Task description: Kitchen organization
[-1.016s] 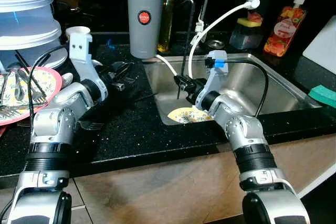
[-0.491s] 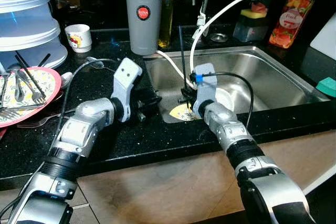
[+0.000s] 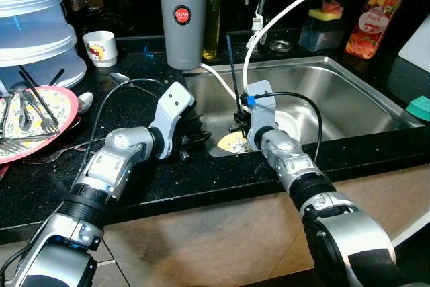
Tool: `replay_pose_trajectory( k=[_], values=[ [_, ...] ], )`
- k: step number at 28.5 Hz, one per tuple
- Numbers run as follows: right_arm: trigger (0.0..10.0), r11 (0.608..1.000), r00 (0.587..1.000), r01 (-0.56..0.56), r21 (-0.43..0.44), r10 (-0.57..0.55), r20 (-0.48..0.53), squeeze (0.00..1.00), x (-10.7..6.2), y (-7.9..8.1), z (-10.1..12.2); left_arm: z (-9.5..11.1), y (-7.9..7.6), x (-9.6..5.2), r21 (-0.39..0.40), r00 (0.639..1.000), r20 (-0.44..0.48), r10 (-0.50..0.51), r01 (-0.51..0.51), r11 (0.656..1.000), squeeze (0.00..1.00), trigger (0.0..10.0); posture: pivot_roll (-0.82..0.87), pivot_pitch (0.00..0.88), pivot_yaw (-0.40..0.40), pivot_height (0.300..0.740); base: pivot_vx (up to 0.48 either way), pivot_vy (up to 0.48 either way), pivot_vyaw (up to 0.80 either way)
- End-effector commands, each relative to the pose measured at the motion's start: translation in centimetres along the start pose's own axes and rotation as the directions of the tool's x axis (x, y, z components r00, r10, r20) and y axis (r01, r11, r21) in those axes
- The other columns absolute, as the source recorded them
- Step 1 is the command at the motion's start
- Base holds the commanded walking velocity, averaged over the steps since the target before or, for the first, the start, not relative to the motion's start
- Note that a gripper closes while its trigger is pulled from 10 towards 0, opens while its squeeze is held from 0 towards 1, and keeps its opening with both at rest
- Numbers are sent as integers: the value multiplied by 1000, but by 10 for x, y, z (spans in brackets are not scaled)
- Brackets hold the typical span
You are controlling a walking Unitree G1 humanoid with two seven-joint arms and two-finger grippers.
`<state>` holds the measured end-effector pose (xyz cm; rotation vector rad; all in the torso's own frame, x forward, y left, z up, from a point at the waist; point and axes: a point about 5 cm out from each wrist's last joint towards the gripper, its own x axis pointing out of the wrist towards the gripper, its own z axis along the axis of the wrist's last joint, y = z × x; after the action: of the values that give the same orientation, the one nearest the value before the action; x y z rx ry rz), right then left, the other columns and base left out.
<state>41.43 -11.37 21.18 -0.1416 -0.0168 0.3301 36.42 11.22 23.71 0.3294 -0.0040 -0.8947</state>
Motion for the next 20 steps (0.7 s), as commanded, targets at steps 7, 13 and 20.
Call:
replay_pose_trajectory(
  k=[7, 13, 20],
  values=[
    [10000, 999, 999, 41, 21, -42, 26, 0, 0, -6, 2, 11, 23, -10, 9, 982, 57, 180, -180, 984, 0, 10000, 124, 106, -4, 740, 0, 0, 0],
    [10000, 991, 985, 28, 129, -49, 163, 0, -2, -17, 27, 15, 48, -34, 5, 900, 14, 435, -435, 900, 0, 10000, 116, 79, -23, 740, 0, 0, 0],
    [10000, 982, 959, -125, 144, 82, 272, 0, -9, -5, 38, 2, 58, -66, -24, 808, -74, 584, -587, 809, 0, 10000, 103, 58, -39, 740, 0, 0, 0]
  ],
)
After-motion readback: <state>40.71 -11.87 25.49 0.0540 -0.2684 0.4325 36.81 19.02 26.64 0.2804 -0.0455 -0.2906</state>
